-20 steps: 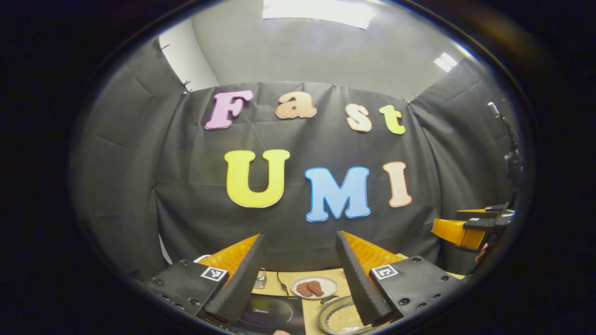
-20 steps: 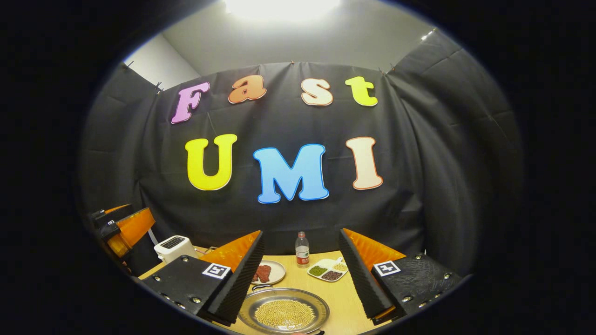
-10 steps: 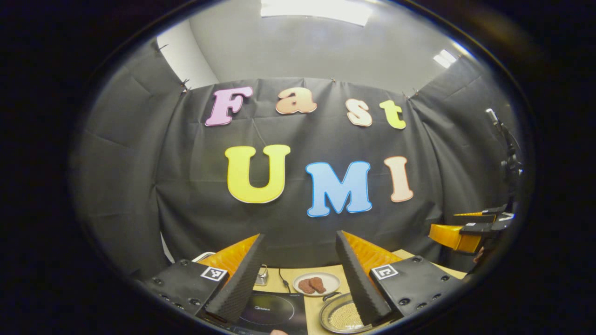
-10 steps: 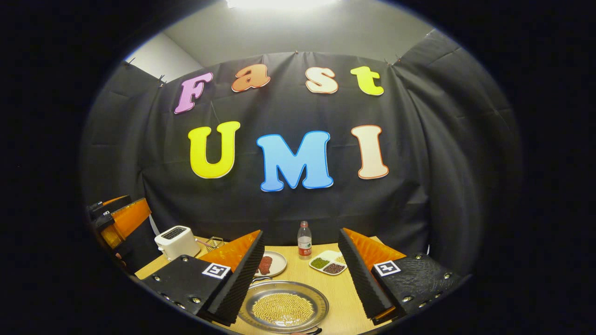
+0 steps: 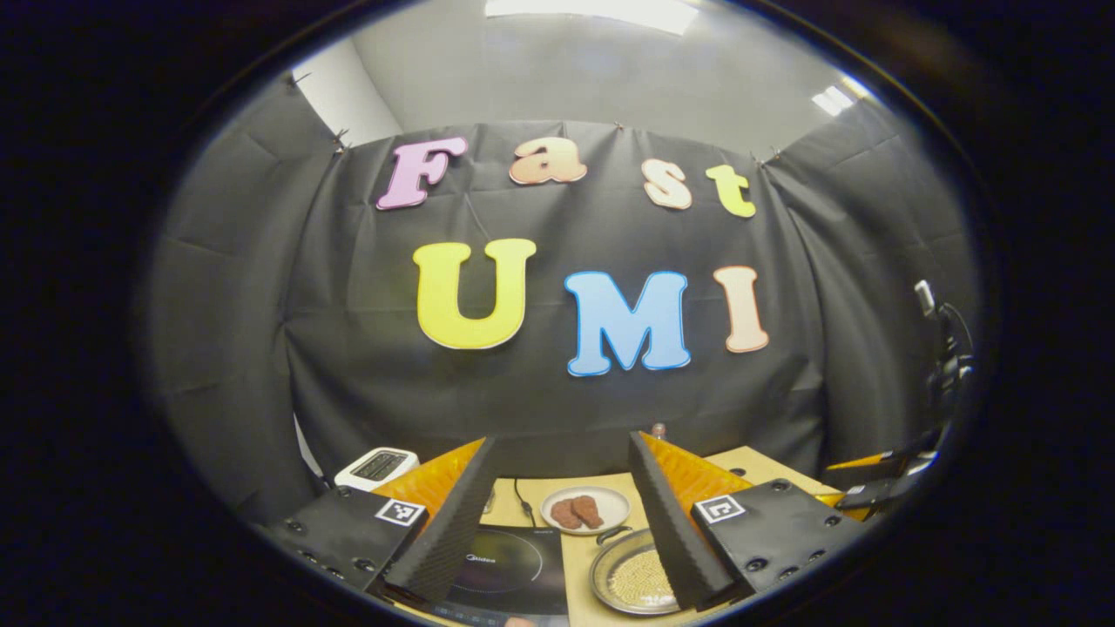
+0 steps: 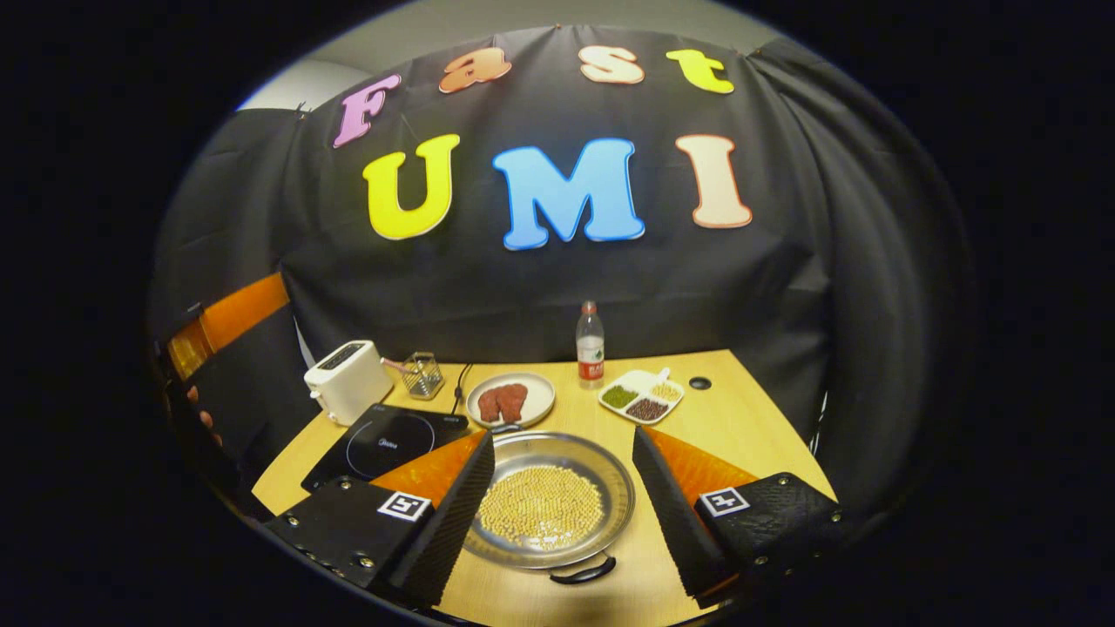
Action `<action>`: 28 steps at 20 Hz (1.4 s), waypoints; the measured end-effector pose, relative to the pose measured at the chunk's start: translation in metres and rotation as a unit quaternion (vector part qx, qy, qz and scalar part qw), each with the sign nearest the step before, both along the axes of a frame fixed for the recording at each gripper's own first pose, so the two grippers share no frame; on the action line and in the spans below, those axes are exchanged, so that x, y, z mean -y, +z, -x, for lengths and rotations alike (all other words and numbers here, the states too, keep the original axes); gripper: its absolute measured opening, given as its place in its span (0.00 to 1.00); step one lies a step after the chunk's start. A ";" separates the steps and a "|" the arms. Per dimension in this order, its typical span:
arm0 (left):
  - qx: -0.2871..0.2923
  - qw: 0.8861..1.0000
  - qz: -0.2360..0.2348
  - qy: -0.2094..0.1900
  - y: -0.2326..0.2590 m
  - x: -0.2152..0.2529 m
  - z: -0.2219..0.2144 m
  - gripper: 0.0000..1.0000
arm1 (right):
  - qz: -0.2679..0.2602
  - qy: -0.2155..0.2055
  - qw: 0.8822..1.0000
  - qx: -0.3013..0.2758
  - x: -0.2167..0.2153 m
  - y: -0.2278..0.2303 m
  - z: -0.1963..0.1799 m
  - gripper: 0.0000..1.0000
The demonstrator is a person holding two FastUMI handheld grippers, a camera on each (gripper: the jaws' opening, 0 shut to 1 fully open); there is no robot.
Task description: First push the handle of the pot to place it horizontally, then grasp the pot with both hands and set it on the induction cooktop.
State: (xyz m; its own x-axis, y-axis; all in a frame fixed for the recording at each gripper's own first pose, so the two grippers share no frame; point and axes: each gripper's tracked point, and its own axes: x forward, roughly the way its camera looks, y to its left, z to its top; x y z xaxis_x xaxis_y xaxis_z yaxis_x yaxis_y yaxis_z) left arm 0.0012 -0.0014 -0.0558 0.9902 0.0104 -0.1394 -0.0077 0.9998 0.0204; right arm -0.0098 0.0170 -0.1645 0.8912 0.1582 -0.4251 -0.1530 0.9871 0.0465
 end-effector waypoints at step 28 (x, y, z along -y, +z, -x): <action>-0.069 0.996 0.028 0.040 -0.055 -0.012 -0.002 0.96 | 0.022 0.075 0.935 -0.345 -0.024 -0.204 0.083 0.04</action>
State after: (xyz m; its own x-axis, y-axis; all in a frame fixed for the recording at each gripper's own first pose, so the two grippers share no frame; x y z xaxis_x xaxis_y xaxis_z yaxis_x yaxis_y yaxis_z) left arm 0.0030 0.0105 -0.1110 0.9577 0.0773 -0.2771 -0.0888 0.9956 -0.0295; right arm -0.0924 0.0407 -0.3687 0.3714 0.2283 -0.9000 -0.2391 0.9601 0.1449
